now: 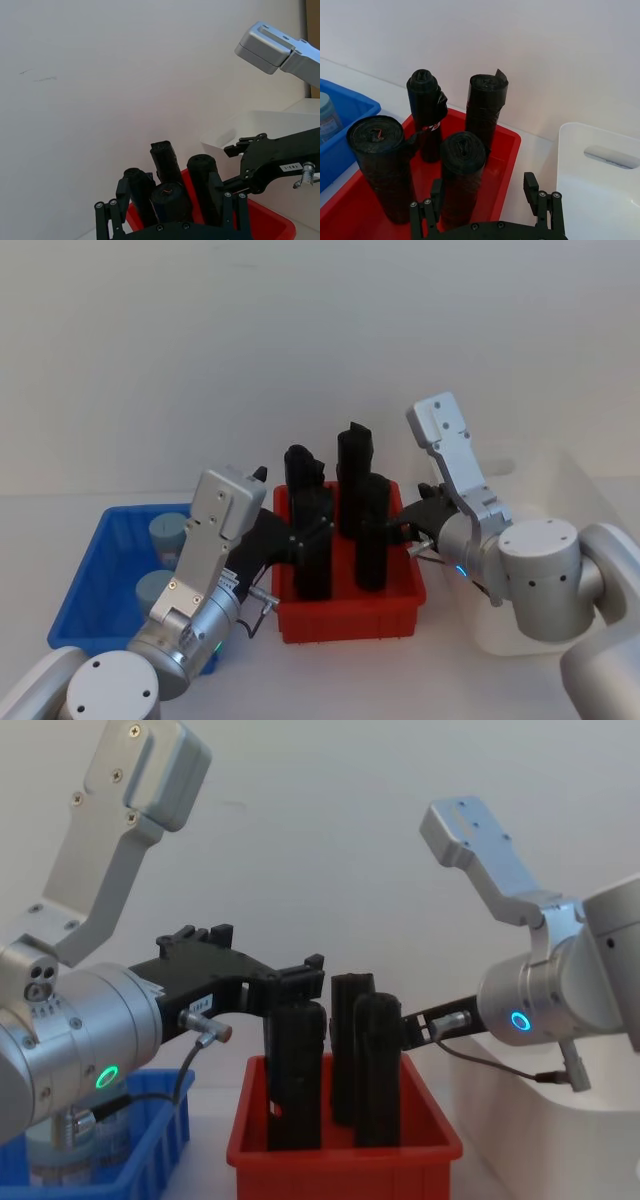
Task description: Pick the cotton swabs from the blue box and place them into the white box.
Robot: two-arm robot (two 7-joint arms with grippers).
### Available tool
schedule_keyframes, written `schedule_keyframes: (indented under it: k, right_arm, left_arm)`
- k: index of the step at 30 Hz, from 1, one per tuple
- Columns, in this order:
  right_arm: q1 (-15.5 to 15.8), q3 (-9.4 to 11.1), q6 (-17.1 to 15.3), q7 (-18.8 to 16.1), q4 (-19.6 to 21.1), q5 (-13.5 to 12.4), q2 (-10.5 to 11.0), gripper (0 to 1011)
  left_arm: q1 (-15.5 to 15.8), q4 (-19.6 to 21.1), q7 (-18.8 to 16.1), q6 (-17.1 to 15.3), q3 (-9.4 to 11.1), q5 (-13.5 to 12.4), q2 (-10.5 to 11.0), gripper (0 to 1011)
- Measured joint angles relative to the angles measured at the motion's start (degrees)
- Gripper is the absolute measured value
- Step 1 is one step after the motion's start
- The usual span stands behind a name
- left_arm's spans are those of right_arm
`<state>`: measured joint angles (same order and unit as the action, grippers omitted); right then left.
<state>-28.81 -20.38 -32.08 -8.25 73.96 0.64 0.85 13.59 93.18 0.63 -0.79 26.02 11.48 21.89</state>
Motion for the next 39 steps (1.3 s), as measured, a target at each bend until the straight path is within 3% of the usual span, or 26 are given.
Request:
schedule_keyframes:
  k: [12, 32, 39]
  right_arm:
    - [-1.3, 0.2, 0.1, 1.2, -2.7, -1.8, -1.3, 1001]
    - [-2.7, 0.0, 3.0, 2.7, -6.6, -3.6, -3.0, 1001]
    - [-2.9, 0.0, 3.5, 3.0, -7.1, -3.8, -3.3, 862]
  left_arm:
    - [0.0, 0.0, 0.0, 0.0, 0.0, 0.0, 0.0, 1003]
    - [0.0, 0.0, 0.0, 0.0, 0.0, 0.0, 0.0, 1003]
    - [0.0, 0.0, 0.0, 0.0, 0.0, 0.0, 0.0, 1003]
